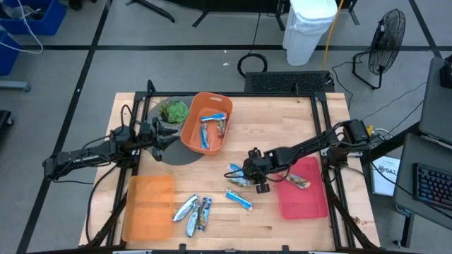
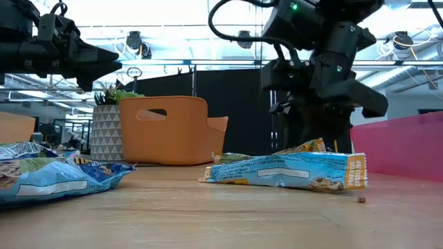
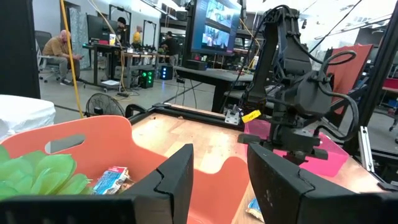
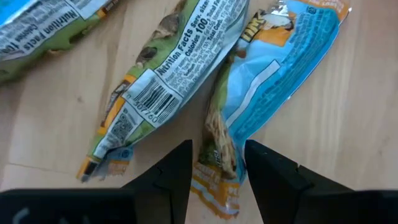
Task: Pick and place Granola Bars by type
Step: Put the yellow granola bar into the red bin
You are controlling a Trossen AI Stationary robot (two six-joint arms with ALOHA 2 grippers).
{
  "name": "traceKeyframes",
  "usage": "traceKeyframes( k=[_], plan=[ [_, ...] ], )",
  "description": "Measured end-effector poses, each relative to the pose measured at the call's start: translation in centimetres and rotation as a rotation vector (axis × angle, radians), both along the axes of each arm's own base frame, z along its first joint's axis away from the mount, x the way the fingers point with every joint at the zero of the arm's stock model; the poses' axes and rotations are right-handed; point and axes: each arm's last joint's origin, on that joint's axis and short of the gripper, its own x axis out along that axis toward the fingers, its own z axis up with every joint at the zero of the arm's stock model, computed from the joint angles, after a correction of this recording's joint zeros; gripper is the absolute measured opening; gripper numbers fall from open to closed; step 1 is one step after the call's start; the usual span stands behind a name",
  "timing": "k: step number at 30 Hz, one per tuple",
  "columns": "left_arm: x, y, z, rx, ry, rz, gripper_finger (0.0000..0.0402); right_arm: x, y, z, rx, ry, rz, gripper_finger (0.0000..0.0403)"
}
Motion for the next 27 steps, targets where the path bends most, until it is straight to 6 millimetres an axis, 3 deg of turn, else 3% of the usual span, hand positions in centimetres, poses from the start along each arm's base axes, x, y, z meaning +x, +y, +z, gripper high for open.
traceKeyframes(
  k=[7,14,22,27],
  plan=[
    [0.0,0.0,0.0,0.000,0.000,0.000,0.0154,0.0,0.0,0.0,-0.016,-0.005,0.027,0.0118],
    [0.0,0.0,0.0,0.000,0.000,0.000,0.0154,0.0,0.0,0.1,-0.032,-0.010,0.069,0.0016],
    [0.0,0.0,0.0,0.000,0.000,0.000,0.0154,-0.1,0.0,0.2,-0.058,-0.010,0.079,0.0008],
    [0.0,0.0,0.0,0.000,0.000,0.000,0.0154,-0.5,0.0,1.5,-0.111,-0.042,0.064,0.0007]
  ],
)
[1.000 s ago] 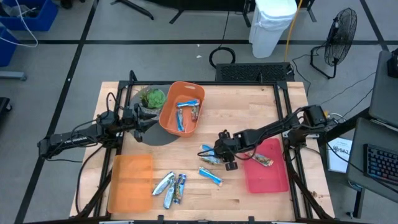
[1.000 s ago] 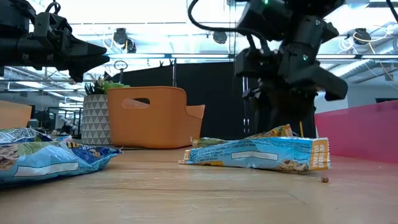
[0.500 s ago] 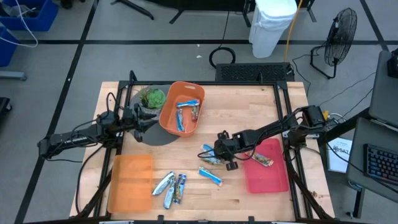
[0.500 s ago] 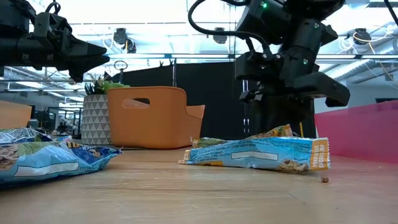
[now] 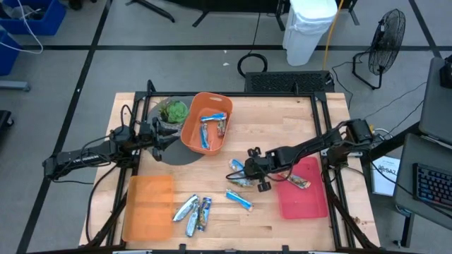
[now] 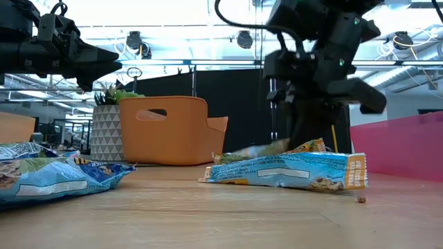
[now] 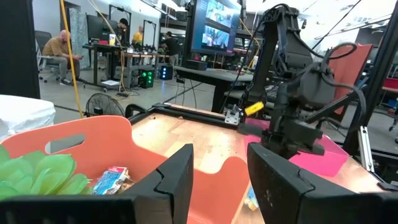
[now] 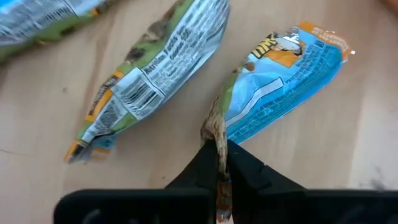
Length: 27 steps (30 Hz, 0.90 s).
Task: Pick and place Granola Bars by type
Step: Put the yellow granola bar into the red bin
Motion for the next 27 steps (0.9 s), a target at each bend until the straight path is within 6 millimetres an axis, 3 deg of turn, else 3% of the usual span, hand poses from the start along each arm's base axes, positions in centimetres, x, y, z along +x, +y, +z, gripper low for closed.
traceKeyframes(
  k=[17,22,27],
  plan=[
    [0.0,0.0,0.0,0.000,0.000,0.000,0.0154,-3.4,1.0,8.7,0.074,-0.287,0.038,0.0005],
    [0.0,0.0,0.0,0.000,0.000,0.000,0.0154,-4.8,0.6,9.7,0.085,-0.325,0.028,0.0005],
    [0.0,0.0,0.0,0.000,0.000,0.000,0.0154,-6.1,0.0,9.3,0.048,-0.358,-0.024,0.0005]
  ],
)
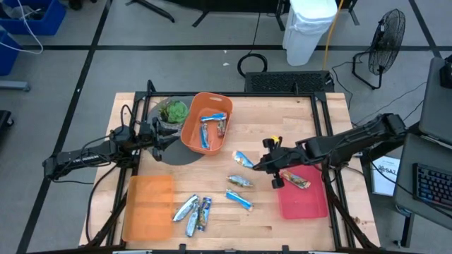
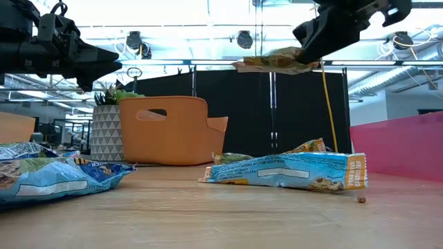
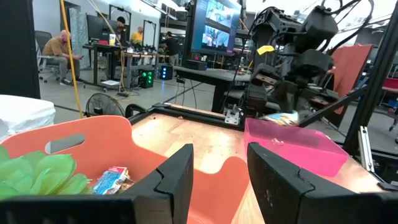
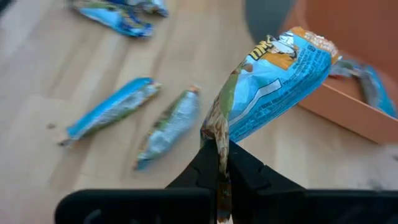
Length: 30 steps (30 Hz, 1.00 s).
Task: Pick and place Granola Bars by type
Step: Put the yellow granola bar into the red bin
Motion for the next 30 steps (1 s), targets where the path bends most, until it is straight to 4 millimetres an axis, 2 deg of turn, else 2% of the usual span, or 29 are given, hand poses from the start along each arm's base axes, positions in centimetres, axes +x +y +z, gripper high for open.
traceKeyframes(
  k=[11,30],
  plan=[
    [0.0,0.0,0.0,0.000,0.001,0.000,0.0154,-1.8,-0.6,-0.6,-0.008,-0.034,-0.035,0.0005],
    [0.0,0.0,0.0,0.000,0.000,0.000,0.0154,-2.0,-1.0,-0.3,0.018,-0.058,-0.059,0.0005]
  ],
)
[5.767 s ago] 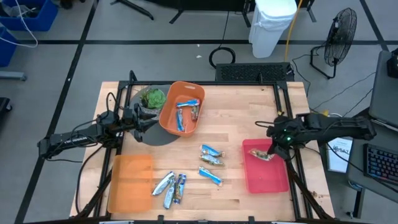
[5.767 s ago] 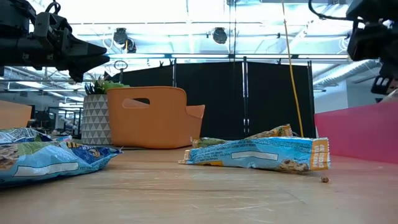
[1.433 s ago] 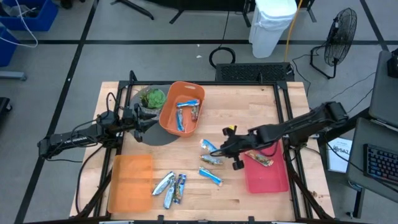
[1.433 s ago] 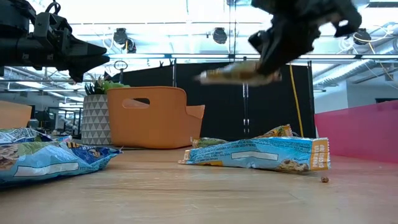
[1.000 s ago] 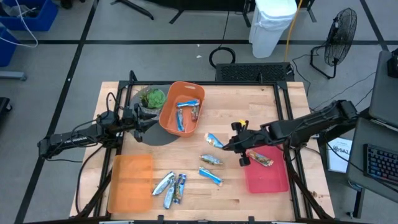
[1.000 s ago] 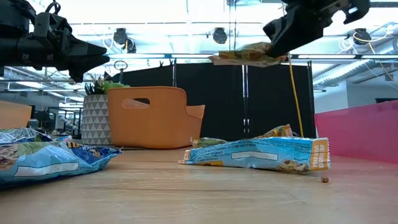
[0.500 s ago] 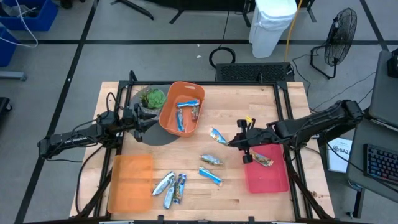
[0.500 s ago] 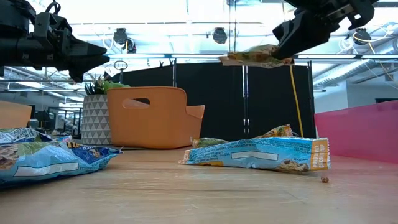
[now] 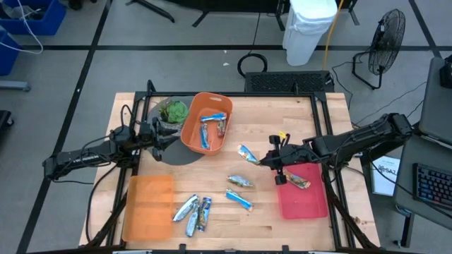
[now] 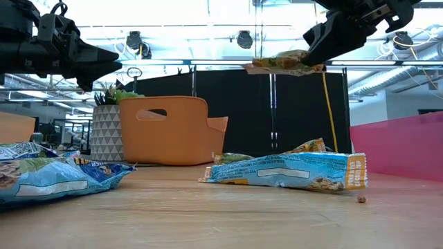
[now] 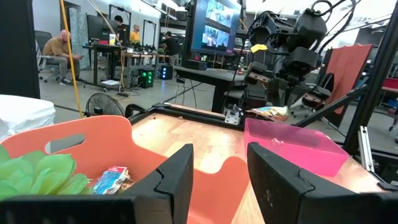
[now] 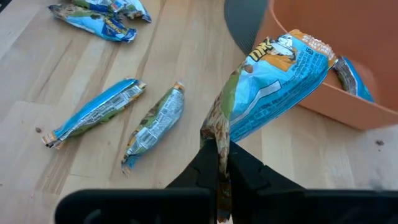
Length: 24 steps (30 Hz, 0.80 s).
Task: Pick and place Granola Bars by type
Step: Put the yellow granola bar into the red bin
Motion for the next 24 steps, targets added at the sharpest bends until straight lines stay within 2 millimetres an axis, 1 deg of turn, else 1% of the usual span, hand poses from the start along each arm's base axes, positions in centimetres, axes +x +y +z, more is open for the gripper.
traceKeyframes(
  k=[3,8,13,18,24],
  plan=[
    [0.0,0.0,0.0,0.000,0.000,0.000,0.0154,-0.7,-0.5,-0.1,0.009,-0.009,-0.023,0.0005],
    [0.0,0.0,0.0,0.000,0.000,0.000,0.0154,-3.0,-1.5,-0.8,0.051,-0.054,-0.083,0.0005],
    [0.0,0.0,0.0,0.000,0.000,0.000,0.0154,-5.5,-2.2,-0.4,0.062,-0.193,-0.131,0.0005],
    [0.0,0.0,0.0,0.000,0.000,0.000,0.0154,-8.0,-2.7,0.0,0.100,-0.338,-0.130,0.0005],
    [0.0,0.0,0.0,0.000,0.000,0.000,0.0154,-10.6,-3.2,0.3,0.144,-0.465,-0.133,0.0005]
  ],
)
